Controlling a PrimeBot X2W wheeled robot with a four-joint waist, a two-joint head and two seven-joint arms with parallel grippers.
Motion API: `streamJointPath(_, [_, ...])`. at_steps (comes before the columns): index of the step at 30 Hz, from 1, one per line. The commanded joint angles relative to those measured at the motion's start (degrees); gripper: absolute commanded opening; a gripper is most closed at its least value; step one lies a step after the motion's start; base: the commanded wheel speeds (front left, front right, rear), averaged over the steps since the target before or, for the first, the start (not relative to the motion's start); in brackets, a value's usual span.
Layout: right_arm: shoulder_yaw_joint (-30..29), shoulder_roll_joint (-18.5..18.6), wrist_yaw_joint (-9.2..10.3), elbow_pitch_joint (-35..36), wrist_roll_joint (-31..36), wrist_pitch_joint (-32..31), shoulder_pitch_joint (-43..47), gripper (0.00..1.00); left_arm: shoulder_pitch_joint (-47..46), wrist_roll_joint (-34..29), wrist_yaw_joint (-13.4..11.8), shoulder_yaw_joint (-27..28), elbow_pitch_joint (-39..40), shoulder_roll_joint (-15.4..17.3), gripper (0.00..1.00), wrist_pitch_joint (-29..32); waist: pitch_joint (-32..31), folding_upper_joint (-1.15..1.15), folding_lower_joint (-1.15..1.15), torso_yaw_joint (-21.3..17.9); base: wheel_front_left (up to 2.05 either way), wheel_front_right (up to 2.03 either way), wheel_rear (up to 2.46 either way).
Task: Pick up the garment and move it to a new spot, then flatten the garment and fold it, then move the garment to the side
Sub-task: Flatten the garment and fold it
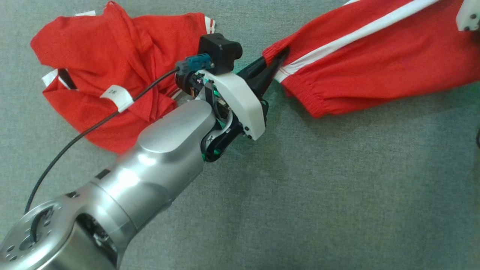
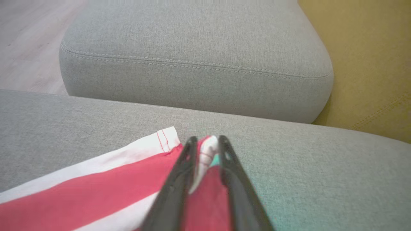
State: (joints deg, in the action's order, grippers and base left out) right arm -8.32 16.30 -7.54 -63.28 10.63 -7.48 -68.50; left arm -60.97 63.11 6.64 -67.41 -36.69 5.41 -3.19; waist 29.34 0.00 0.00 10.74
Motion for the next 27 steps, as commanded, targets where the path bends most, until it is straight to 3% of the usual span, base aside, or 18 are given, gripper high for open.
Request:
streamJointPath(1, [0.2,-0.8,0.05,1.6,-0.1,1.2,-2.3,1.00,-2.4,-0.6,0.3,1.1,0.5,0.7,1.00,-0.8,-0.1,0.00,0.00,0.0,0.00,0.00,0.00])
streamJointPath(6, [-0.2,-1.3,0.05,-0.4,-2.3,6.2,-2.7,1.00,-2.1,-1.0,-0.2,1.2,-1.7,0.6,1.00,-2.3,-1.4,0.00,0.00,-0.7,0.00,0.00,0.00])
streamJointPath(18, [0.3,-2.0,0.05,-2.7,-11.1,18.1,3.8,1.00,1.4,-3.2,-4.7,1.1,-4.6,3.3,1.00,-7.6,-10.4,0.00,0.00,-3.7,0.00,0.00,0.00])
streamJointPath(27, [5.2,-2.8,0.05,5.8,-21.5,22.2,16.7,1.00,5.7,-5.6,-9.5,0.5,-3.9,6.2,1.00,-10.1,-18.6,0.00,0.00,-4.9,0.00,0.00,0.00])
